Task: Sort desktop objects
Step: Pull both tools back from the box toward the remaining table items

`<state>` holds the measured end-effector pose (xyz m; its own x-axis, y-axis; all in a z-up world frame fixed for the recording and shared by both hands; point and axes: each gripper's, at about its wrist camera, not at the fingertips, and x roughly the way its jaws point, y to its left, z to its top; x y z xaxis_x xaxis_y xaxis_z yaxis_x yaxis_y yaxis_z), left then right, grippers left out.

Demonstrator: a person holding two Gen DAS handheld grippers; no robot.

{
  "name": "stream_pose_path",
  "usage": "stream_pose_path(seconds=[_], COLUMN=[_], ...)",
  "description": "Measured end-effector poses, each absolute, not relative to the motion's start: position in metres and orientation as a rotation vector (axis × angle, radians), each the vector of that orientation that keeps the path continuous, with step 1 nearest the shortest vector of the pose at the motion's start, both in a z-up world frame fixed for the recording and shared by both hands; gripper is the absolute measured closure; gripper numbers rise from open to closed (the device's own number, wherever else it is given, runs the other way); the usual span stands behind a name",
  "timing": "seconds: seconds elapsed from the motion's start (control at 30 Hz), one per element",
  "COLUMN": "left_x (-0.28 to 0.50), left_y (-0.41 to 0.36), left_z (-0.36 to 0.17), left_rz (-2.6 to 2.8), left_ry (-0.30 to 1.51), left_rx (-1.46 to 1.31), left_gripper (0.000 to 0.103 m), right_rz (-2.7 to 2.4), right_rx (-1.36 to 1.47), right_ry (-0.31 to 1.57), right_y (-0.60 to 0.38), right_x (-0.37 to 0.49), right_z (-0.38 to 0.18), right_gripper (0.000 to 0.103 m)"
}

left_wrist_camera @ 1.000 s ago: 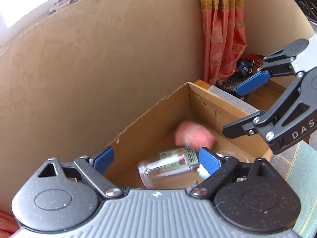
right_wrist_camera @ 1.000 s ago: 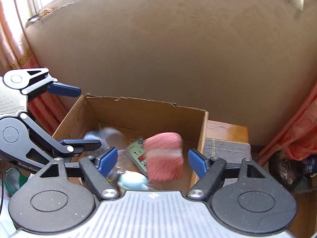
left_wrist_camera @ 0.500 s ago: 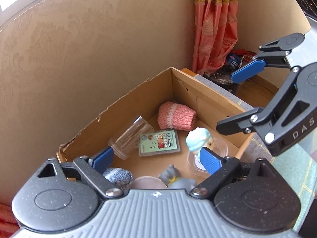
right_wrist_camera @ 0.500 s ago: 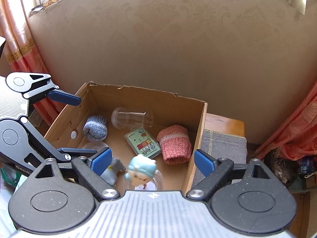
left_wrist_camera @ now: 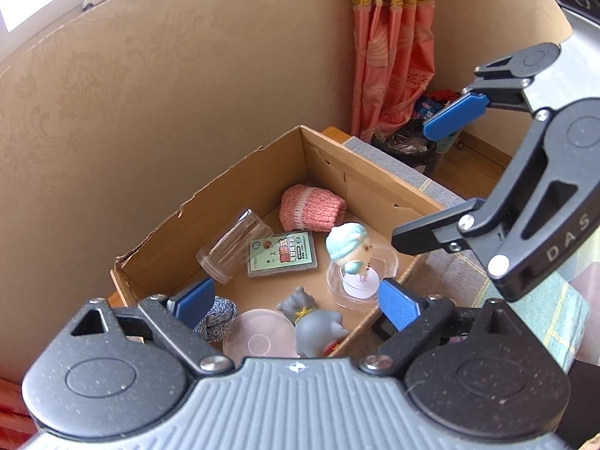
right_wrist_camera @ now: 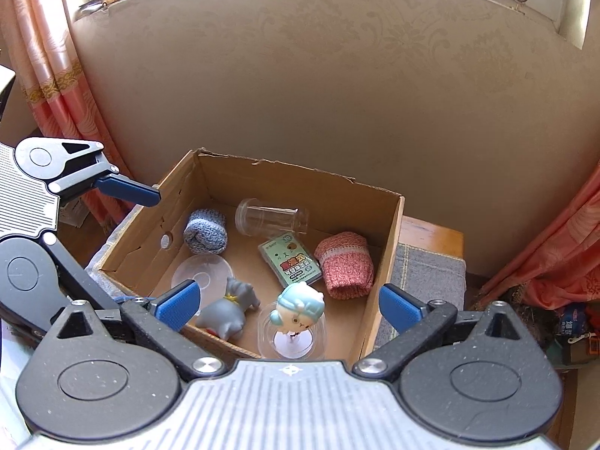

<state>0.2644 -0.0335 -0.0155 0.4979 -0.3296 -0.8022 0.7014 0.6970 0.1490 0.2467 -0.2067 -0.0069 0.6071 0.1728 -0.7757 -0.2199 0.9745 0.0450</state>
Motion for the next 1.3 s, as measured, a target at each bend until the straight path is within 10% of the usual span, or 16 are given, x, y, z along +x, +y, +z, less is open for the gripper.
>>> stream_pose_path(seconds=[1.3], left_x=[0.146], left_y=[0.029], left_z=[-0.065], left_rz=[-0.4], left_ry=[0.849], left_rx=[0.323], left_gripper=[0.008], right_rz=[0.178], right_rx=[0.042], right_ry=[0.89], right_y=[-0.19], right_x=[0.103], right_z=[-0.057], right_gripper=[0.0])
